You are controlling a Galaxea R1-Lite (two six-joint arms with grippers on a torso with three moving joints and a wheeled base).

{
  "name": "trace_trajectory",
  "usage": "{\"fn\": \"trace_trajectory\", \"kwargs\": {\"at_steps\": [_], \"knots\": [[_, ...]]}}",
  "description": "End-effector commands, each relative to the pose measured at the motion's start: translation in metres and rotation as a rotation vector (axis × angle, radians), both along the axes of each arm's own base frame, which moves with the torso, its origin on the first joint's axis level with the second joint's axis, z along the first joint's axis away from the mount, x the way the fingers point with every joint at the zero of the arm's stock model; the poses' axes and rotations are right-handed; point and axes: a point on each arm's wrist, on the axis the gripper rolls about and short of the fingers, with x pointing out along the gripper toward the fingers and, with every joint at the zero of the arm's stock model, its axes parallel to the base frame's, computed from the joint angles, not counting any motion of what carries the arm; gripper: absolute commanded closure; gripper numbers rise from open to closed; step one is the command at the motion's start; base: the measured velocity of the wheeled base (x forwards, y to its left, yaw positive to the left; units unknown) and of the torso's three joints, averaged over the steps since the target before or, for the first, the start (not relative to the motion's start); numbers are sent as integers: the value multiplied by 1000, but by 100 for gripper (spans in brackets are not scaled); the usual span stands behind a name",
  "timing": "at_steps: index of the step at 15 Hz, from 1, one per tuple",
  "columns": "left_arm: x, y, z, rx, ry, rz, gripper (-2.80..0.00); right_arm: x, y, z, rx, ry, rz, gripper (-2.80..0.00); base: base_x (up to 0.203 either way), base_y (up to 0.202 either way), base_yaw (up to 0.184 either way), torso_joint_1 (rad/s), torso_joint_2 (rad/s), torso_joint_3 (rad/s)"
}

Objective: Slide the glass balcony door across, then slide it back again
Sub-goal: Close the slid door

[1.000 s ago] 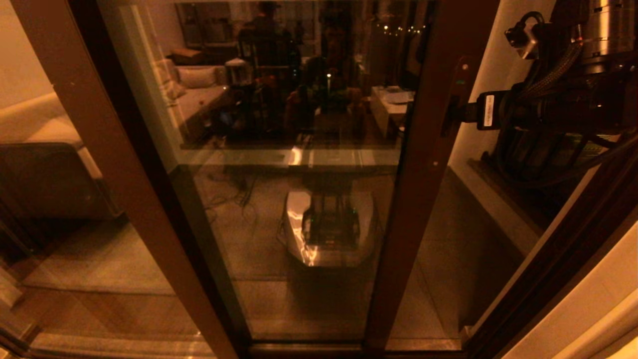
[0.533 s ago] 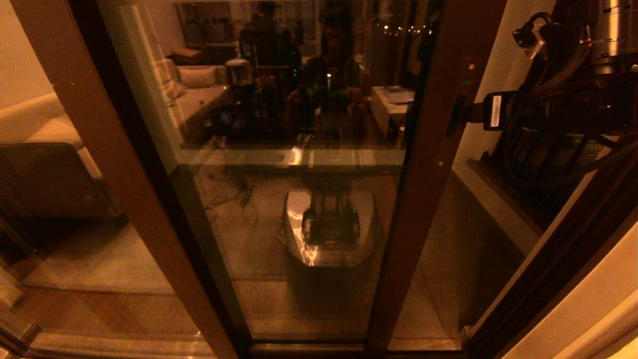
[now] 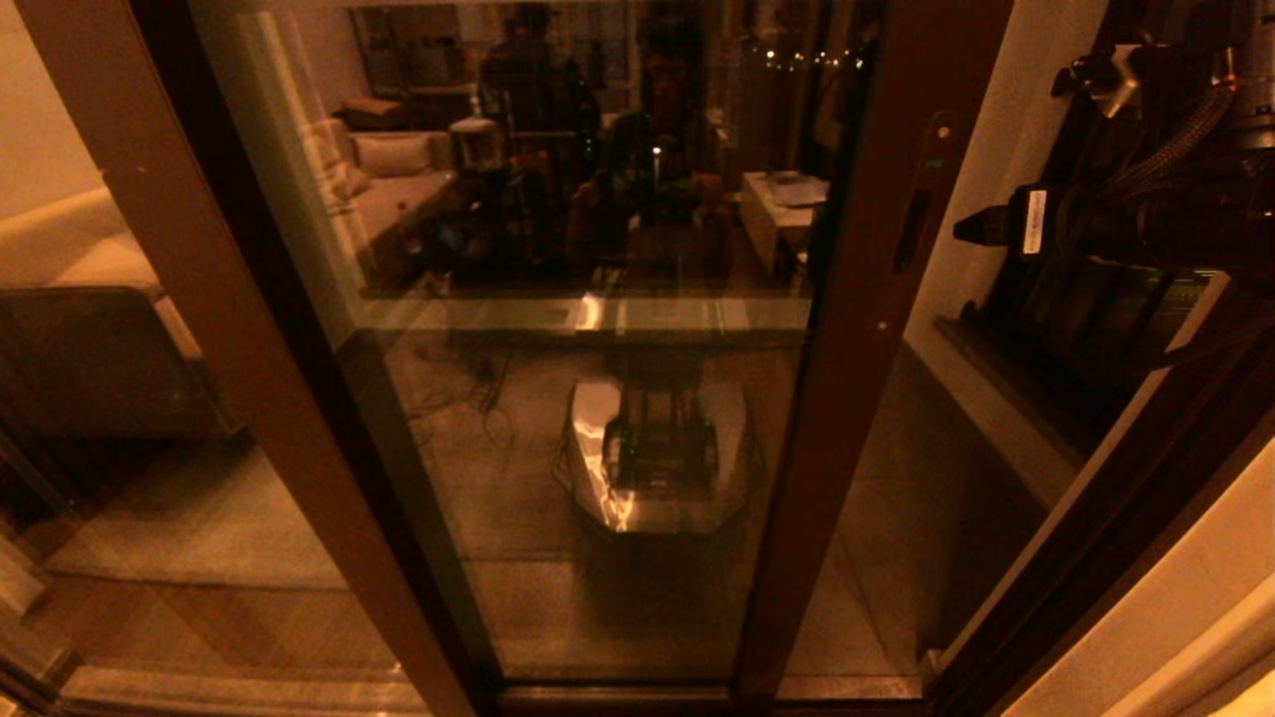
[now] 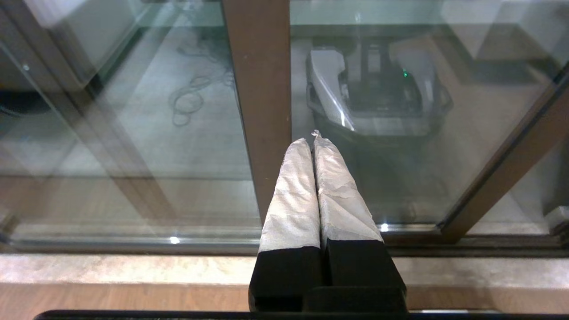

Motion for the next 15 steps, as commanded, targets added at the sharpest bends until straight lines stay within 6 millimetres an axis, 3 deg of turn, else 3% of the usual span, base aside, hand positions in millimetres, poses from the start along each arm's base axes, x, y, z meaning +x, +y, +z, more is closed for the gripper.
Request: {"fn": "trace_trajectory", "kwargs": {"at_steps": [1,5,8,12,15], "knots": [[0,0,0,0,1,0,0,-2,-2,1,4,-1,8,-280,0,0,0,0,0,0],[0,0,0,0,1,0,0,-3,-5,1,3,-1,18,-280,0,0,0,0,0,0],[0,0,0,0,1,0,0,-19,-4,12,-1,-34,41,-280,0,0,0,0,0,0],[0,0,0,0,1,0,0,-39,30,19,-71,-65,-69,-280,0,0,0,0,0,0],[0,0,0,0,1,0,0,-30,47,5,-118,-17,-107,-280,0,0,0,0,0,0]]}}
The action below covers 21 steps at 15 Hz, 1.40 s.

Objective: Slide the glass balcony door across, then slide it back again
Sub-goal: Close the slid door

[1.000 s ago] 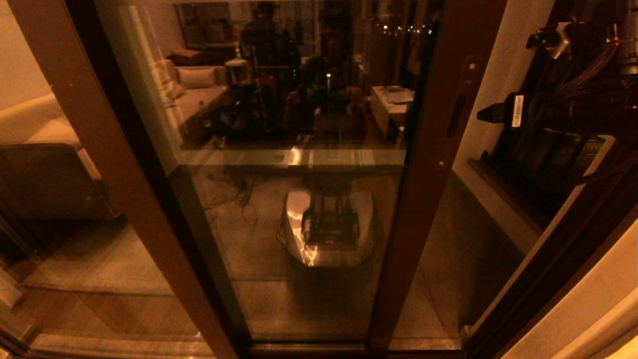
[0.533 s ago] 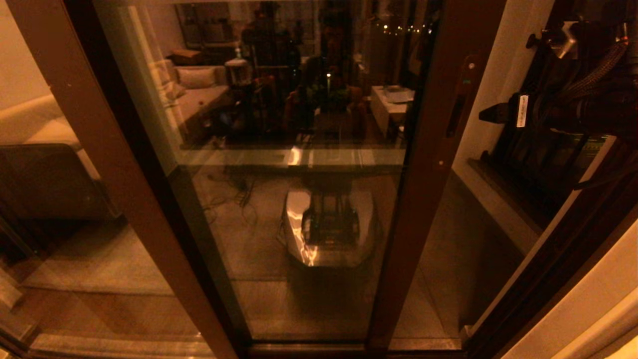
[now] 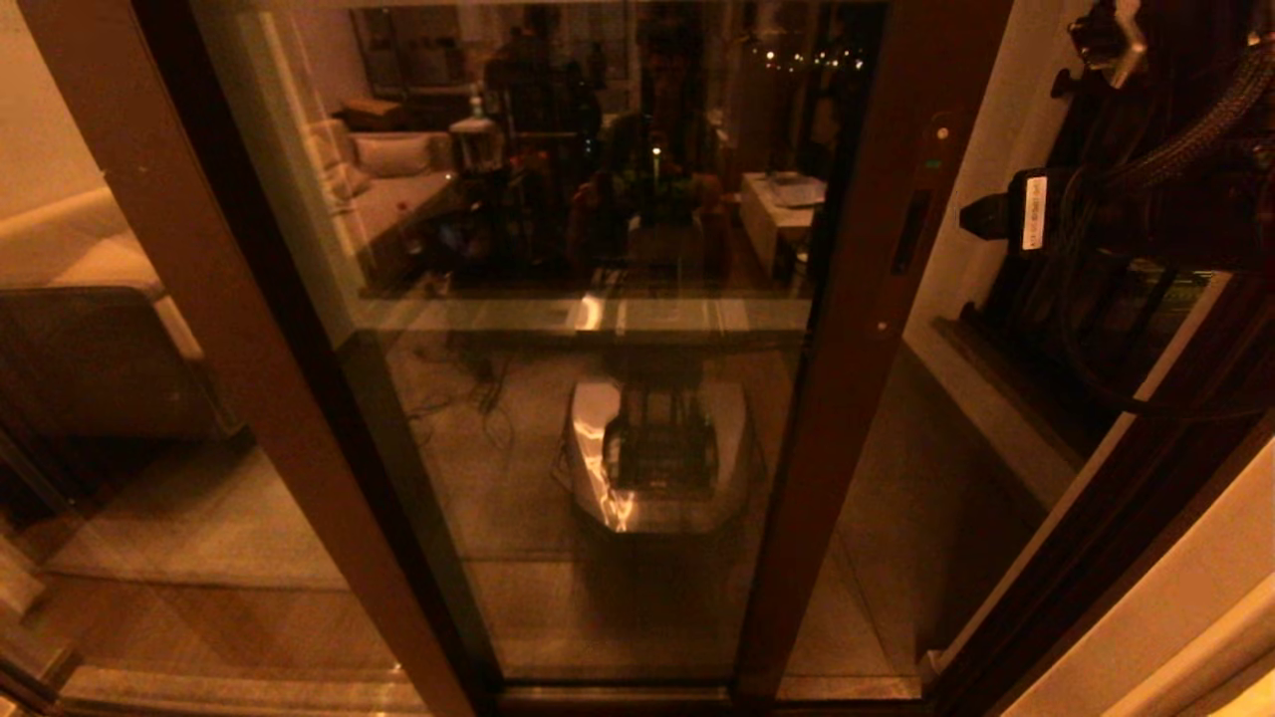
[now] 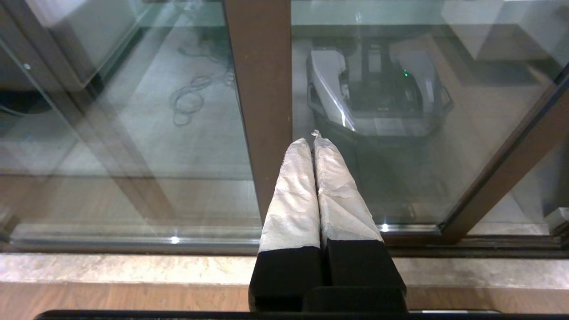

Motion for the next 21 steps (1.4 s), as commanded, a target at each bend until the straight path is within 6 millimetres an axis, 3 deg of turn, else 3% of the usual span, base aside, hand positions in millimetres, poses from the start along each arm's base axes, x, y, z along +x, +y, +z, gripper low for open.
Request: {"fn": "trace_trajectory", "kwargs": {"at_steps": [1,4,7,16,21], "knots": [[0,0,0,0,1,0,0,14,12,-12,-20,38,4,-280,0,0,0,0,0,0],[0,0,0,0,1,0,0,29,15,-22,-31,65,-9,-280,0,0,0,0,0,0],[0,0,0,0,1,0,0,36,18,-15,-18,37,-9,-280,0,0,0,0,0,0],[0,0,0,0,1,0,0,51,22,-25,-25,55,-14,-280,0,0,0,0,0,0],[0,0,0,0,1,0,0,55,15,-26,-25,51,-38,-280,0,0,0,0,0,0]]}}
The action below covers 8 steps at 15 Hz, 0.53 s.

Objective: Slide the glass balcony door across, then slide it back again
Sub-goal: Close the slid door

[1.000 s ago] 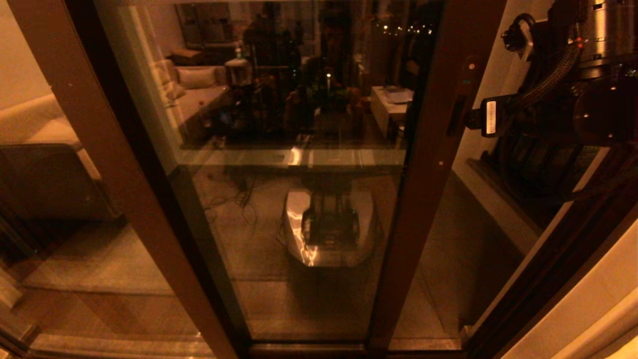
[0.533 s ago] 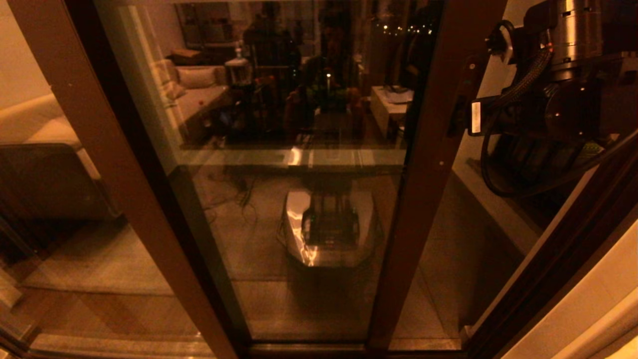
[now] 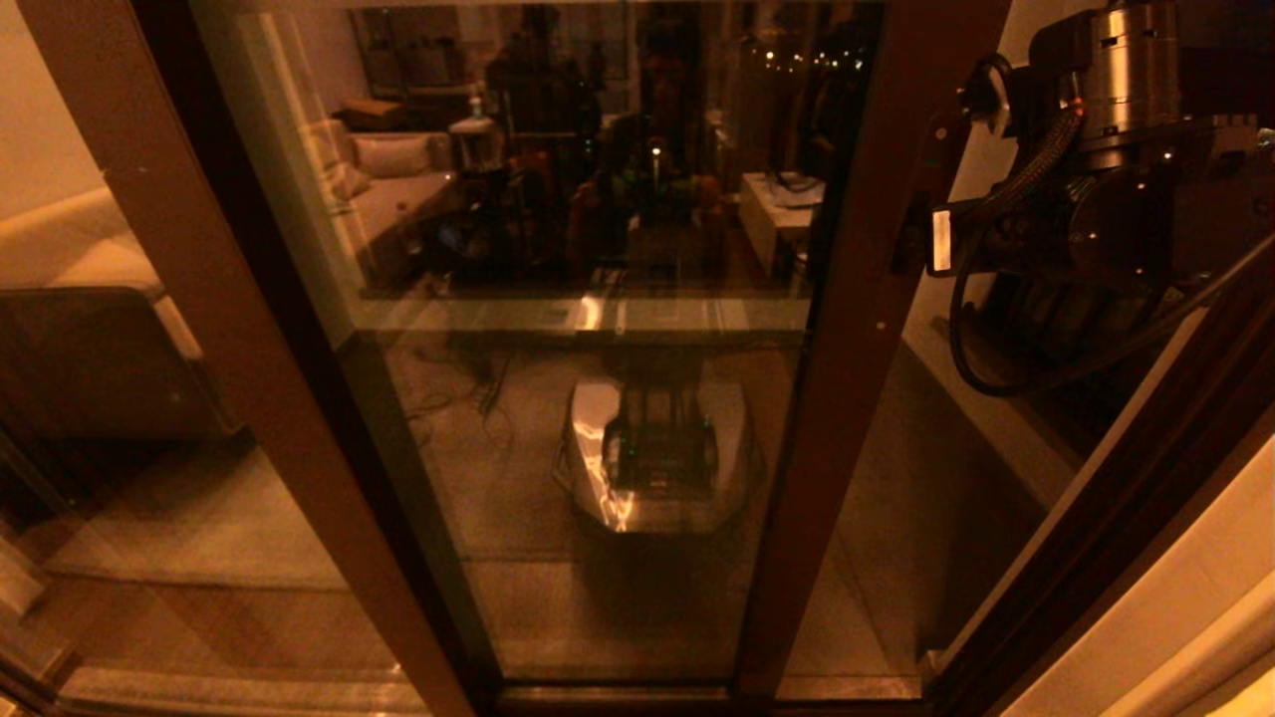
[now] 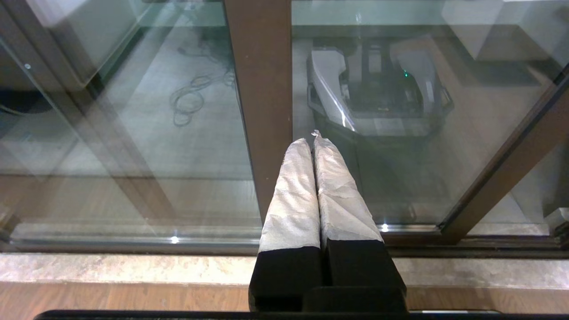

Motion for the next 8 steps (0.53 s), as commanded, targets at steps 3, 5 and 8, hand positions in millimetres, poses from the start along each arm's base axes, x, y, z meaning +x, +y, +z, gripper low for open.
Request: {"fn": "trace_trajectory", "kwargs": {"at_steps": [3,5,8], "knots": [[0,0,0,0,1,0,0,6,-12,-2,-8,8,-40,-280,0,0,0,0,0,0],[0,0,0,0,1,0,0,6,-15,-2,-9,6,-50,-280,0,0,0,0,0,0],[0,0,0,-2,1,0,0,7,-17,-2,-10,7,-54,-280,0,0,0,0,0,0]]}}
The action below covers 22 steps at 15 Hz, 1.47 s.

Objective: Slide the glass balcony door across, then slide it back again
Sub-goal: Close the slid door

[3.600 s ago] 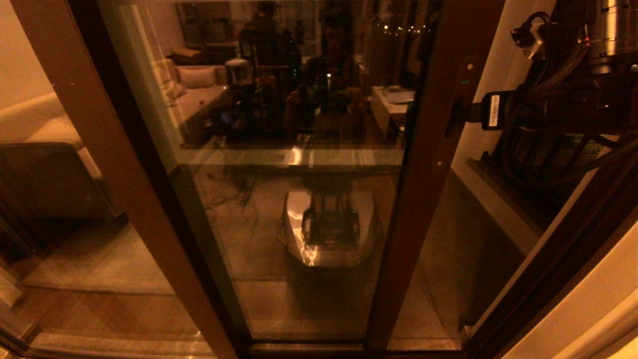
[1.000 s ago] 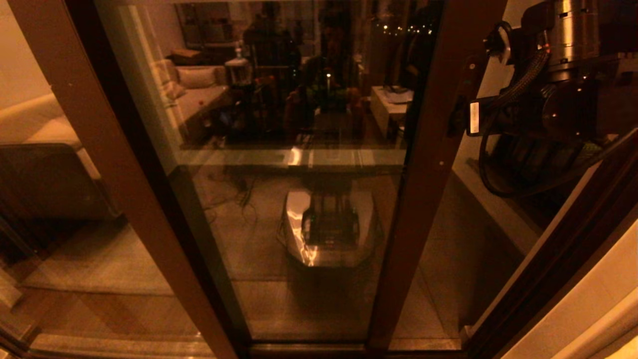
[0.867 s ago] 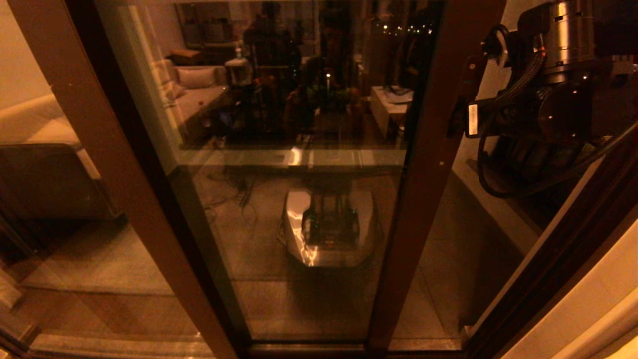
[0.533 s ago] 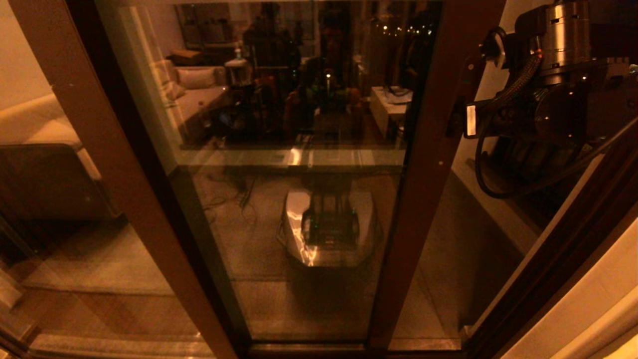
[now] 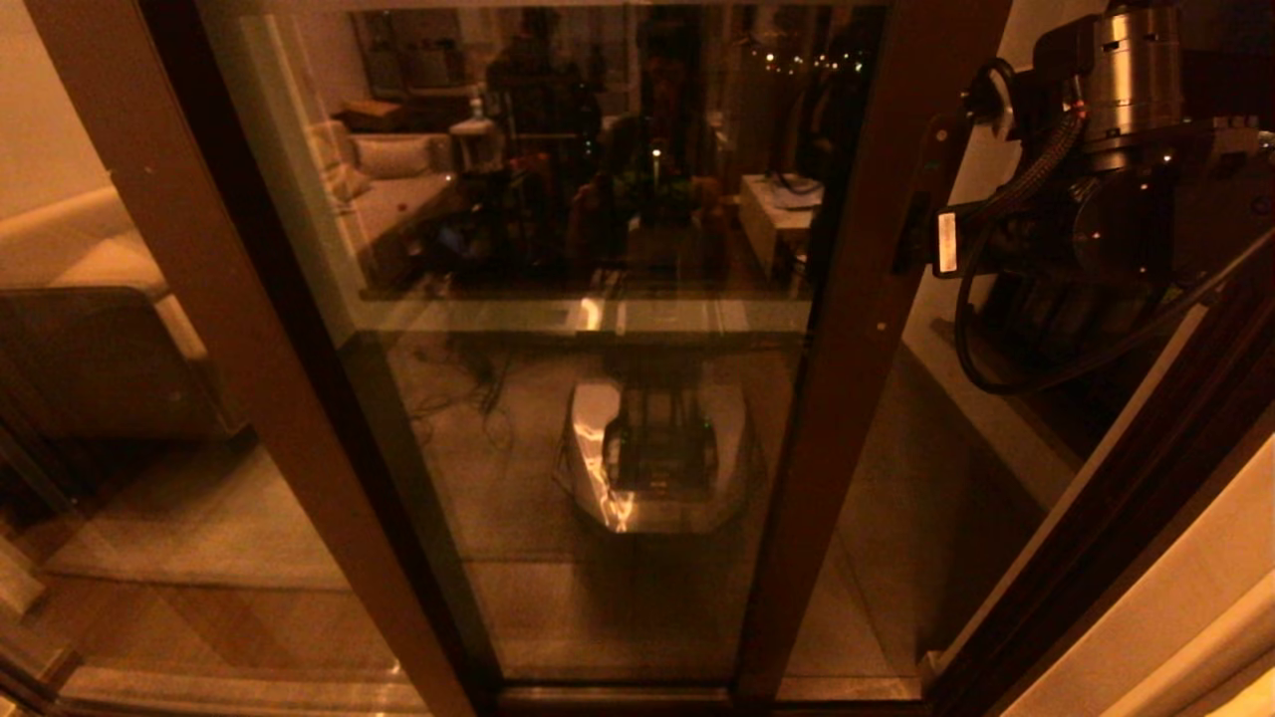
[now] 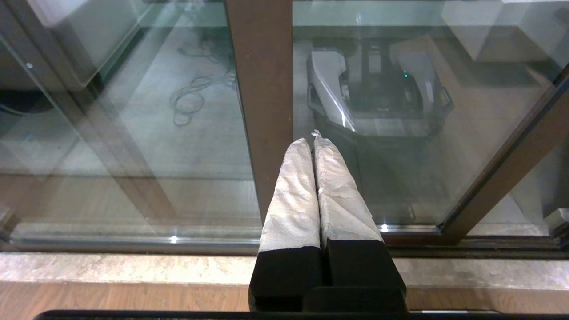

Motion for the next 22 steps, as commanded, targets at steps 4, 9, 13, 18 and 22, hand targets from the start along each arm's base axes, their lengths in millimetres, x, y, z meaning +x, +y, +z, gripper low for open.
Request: {"fn": "trace_trajectory", "kwargs": {"at_steps": [4,9,13,18,22], "knots": [[0,0,0,0,1,0,0,3,-11,-2,-5,5,-43,-280,0,0,0,0,0,0],[0,0,0,0,1,0,0,4,-19,-1,-5,5,-65,-280,0,0,0,0,0,0],[0,0,0,0,1,0,0,4,-21,-1,-4,4,-71,-280,0,0,0,0,0,0],[0,0,0,0,1,0,0,5,-35,0,-12,4,-109,-280,0,0,0,0,0,0],[0,0,0,0,1,0,0,4,-41,3,-12,-2,-124,-280,0,0,0,0,0,0]]}}
